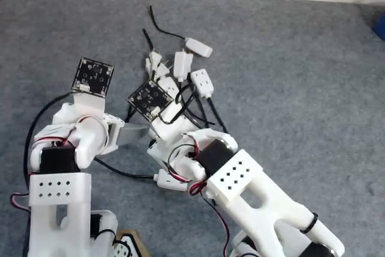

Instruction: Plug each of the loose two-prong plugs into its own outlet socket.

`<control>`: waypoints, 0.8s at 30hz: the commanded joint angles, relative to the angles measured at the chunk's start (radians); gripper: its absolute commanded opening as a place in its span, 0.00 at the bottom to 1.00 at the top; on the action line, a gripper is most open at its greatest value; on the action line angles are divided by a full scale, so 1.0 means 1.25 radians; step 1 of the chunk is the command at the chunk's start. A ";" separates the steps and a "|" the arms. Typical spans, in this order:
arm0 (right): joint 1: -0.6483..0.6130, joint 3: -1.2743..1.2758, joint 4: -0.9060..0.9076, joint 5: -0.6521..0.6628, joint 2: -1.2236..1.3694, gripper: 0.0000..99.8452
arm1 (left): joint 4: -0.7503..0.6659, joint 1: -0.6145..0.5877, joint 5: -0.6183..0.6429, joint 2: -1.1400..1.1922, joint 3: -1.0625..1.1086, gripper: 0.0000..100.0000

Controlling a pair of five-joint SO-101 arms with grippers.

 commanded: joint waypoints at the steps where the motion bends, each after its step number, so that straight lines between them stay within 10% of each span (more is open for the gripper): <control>1: -0.009 -0.018 0.033 -0.009 -0.034 0.01 | -0.050 -0.006 0.004 -0.006 0.026 0.47; 24: -0.006 -0.096 0.114 -0.031 -0.079 0.01 | -0.061 0.044 0.005 -0.006 0.096 0.47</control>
